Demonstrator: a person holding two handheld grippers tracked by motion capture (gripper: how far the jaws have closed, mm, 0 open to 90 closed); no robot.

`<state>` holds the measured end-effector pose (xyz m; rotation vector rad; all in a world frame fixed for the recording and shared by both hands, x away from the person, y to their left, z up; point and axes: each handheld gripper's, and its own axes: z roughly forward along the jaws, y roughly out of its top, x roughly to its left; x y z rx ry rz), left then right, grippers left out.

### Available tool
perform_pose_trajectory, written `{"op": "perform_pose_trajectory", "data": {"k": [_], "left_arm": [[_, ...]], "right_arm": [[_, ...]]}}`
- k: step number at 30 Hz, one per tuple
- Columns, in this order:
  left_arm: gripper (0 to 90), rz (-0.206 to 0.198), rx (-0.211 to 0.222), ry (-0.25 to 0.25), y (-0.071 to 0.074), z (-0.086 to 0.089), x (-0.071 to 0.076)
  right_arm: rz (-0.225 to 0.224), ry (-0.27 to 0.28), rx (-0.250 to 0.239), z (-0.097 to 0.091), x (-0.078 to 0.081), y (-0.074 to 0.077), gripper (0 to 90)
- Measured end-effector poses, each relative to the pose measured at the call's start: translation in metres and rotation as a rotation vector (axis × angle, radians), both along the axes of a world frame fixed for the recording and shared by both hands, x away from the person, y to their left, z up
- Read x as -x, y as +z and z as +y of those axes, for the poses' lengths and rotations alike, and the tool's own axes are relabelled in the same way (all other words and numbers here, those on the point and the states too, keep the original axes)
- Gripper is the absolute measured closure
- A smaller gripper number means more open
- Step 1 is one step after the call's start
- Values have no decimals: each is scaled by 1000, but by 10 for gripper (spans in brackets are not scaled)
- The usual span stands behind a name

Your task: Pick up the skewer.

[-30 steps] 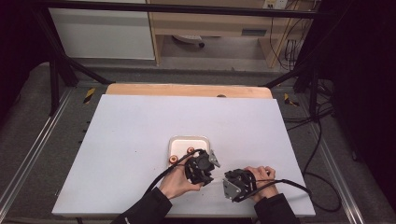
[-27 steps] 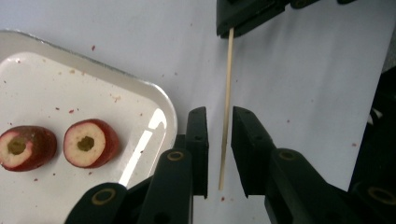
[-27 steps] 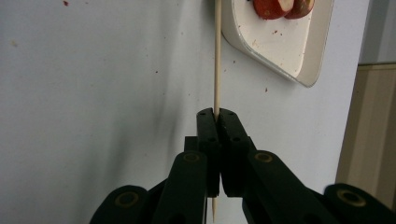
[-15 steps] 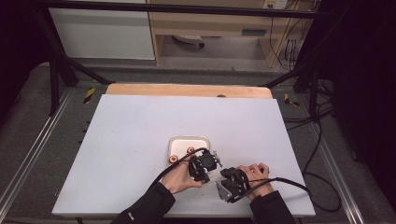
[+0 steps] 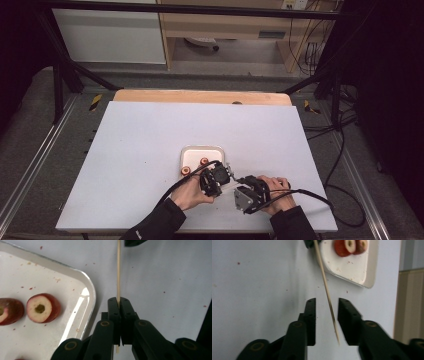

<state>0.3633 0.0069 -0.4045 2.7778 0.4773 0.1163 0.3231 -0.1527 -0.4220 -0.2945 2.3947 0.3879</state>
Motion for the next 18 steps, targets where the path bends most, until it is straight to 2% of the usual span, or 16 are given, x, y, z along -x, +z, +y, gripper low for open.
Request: {"op": "perform_pose_trajectory", "data": {"k": [1, 3, 6, 9, 11, 12, 13, 14, 15, 17, 18], "left_arm": [[885, 0, 0, 0, 0, 0, 0], [885, -29, 20, 27, 1, 8, 3], [885, -57, 41, 53, 2, 17, 4], [885, -64, 65, 77, 3, 25, 8], [884, -67, 80, 91, 4, 27, 9], [884, -80, 112, 120, 5, 32, 12], [884, -85, 131, 132, 6, 35, 13], [884, -85, 131, 132, 6, 35, 13], [884, -99, 160, 162, 8, 40, 15], [884, -110, 208, 204, 9, 47, 17], [884, -110, 208, 204, 9, 47, 17]], "right_arm": [[16, -29, -41, -4, -1, 1, 638], [54, -94, -133, -12, -4, 4, 554], [99, -208, -237, -25, -8, 7, 452], [165, -323, -342, -36, -13, 9, 386], [214, -403, -394, -43, -15, 8, 347], [239, -435, -421, -46, -17, 7, 324], [255, -460, -447, -49, -18, 6, 297], [255, -460, -447, -49, -18, 6, 297], [303, -510, -494, -55, -20, 4, 241], [350, -571, -531, -59, -23, 3, 182], [372, -591, -545, -61, -24, 2, 173]]}}
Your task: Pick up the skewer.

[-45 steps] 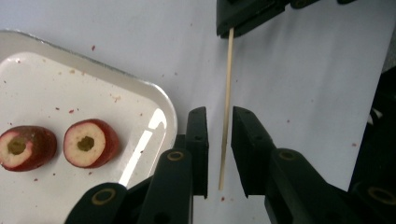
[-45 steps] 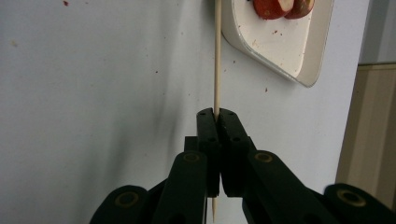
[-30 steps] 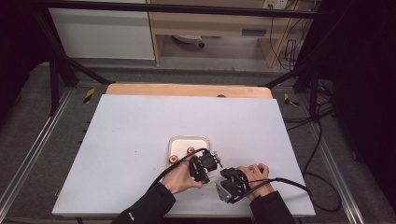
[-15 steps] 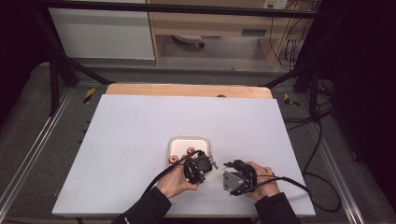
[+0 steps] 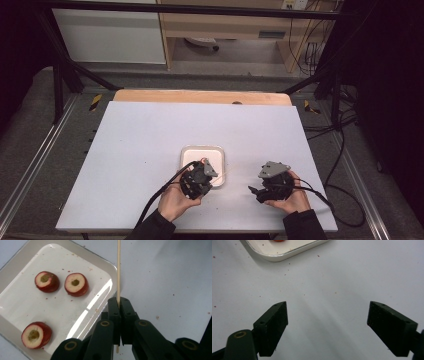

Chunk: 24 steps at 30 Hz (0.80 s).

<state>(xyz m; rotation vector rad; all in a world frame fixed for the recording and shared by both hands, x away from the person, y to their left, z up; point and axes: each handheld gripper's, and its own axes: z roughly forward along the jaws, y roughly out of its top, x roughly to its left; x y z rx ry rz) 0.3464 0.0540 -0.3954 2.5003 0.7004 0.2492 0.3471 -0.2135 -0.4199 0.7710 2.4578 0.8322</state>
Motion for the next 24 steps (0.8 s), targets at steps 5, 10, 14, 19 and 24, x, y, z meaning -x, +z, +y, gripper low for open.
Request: {"op": "perform_pose_trajectory", "data": {"k": [5, 10, 14, 19, 24], "left_arm": [[884, -45, 149, 108, 0, 23, 10], [883, -72, 223, 160, -9, 37, 17], [884, -87, 292, 213, -20, 47, 23], [883, -110, 363, 262, -29, 61, 31], [883, -121, 411, 296, -36, 73, 37]], "right_arm": [[61, -47, -100, -7, -3, -2, 111], [115, -76, -147, -6, -6, -2, 65], [133, -100, -165, -6, -8, -1, 57], [161, -137, -208, -4, -11, 2, 46], [178, -126, -198, 7, -16, 7, 39]]}}
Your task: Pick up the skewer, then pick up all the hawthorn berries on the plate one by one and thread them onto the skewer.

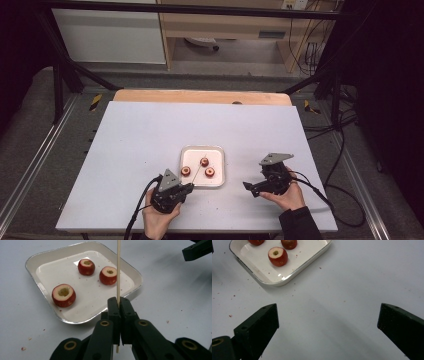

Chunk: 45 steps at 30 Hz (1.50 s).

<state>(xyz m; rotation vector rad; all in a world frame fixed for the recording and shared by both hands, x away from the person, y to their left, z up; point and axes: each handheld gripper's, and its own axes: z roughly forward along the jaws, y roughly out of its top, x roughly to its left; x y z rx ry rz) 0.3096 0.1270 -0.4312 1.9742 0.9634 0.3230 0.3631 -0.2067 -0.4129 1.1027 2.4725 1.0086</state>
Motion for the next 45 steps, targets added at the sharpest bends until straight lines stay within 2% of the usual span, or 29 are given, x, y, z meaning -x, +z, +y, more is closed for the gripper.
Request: {"op": "perform_pose_trajectory", "data": {"k": [4, 11, 21, 23, 24, 25, 27, 28, 30, 32, 38, 40, 43, 45], "left_arm": [[883, -6, 30, 17, -3, 8, 2], [883, -25, 48, 24, -6, 13, 7], [883, -23, 51, 19, -8, 17, 9], [883, -17, 53, 18, -9, 19, 9], [883, -16, 55, 17, -9, 20, 9], [883, -19, 55, 17, -9, 20, 9], [883, -20, 52, 12, -9, 22, 9], [883, -21, 49, 14, -9, 23, 9], [883, -19, 55, 14, -10, 24, 8], [883, -16, 57, 16, -10, 25, 8], [883, -9, 58, 8, -12, 27, 8], [883, -8, 56, 8, -13, 28, 8], [883, -4, 61, 9, -14, 28, 8], [883, -2, 57, 7, -15, 29, 9]], "right_arm": [[12, 12, 5, 8, -3, 2, 33], [36, 37, 7, 25, -11, 7, 30], [37, 100, 23, 56, -24, 12, 32], [37, 119, 30, 64, -28, 13, 36], [40, 146, 37, 71, -32, 13, 47], [40, 146, 37, 71, -32, 13, 47], [55, 181, 56, 83, -38, 12, 64], [55, 181, 56, 83, -38, 12, 64], [71, 226, 76, 95, -44, 12, 84], [84, 250, 70, 101, -48, 12, 120], [115, 302, 93, 115, -57, 10, 191], [129, 337, 113, 121, -61, 7, 264], [151, 352, 106, 123, -64, 6, 317], [164, 380, 145, 127, -67, 2, 390]]}}
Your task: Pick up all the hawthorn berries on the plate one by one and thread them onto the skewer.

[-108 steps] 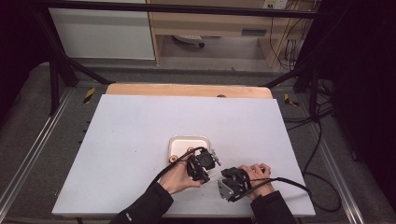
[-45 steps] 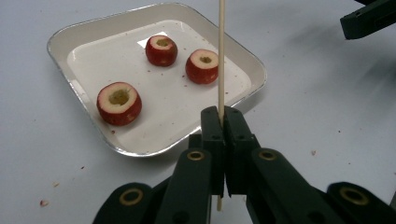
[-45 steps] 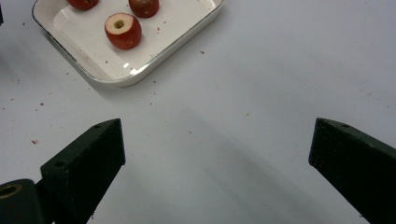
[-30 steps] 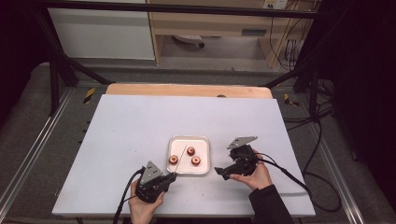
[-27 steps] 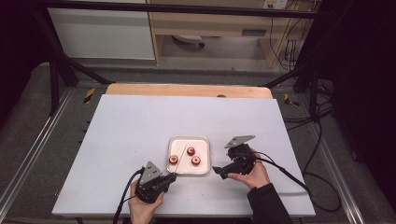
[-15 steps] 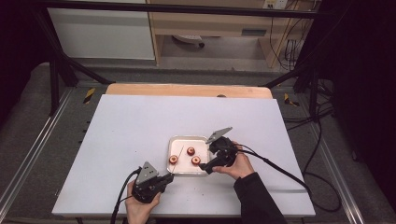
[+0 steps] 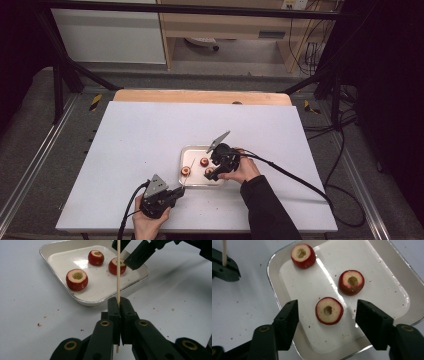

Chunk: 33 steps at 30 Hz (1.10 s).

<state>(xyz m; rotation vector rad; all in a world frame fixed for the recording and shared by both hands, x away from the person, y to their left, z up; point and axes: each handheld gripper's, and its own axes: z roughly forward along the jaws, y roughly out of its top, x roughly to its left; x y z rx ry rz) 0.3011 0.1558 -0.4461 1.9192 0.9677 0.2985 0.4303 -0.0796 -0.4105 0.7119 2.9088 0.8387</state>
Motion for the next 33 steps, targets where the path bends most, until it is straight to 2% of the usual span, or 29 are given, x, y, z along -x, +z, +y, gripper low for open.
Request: {"op": "perform_pose_trajectory", "data": {"k": [4, 9, 15, 20, 23, 27, 33], "left_arm": [[883, 1, -1, 1, 0, 0, 0], [883, 0, 1, 0, 0, 1, 0], [883, 2, -4, -1, -1, 1, 0], [883, 1, -4, -6, -1, 1, 0], [883, -1, 4, -2, -1, 1, 0], [883, -9, 14, 3, 0, 0, 1], [883, -23, 43, 13, 2, -2, 3]], "right_arm": [[0, 34, 27, 5, -2, -3, 487], [6, 56, 49, 9, -5, -8, 548], [12, 75, 79, 9, -8, -12, 592], [11, 60, 74, 9, -8, -11, 596], [17, 27, 32, 6, -7, -5, 596], [28, -64, -54, 0, -5, 10, 597], [76, -209, -232, -15, -1, 27, 597]]}}
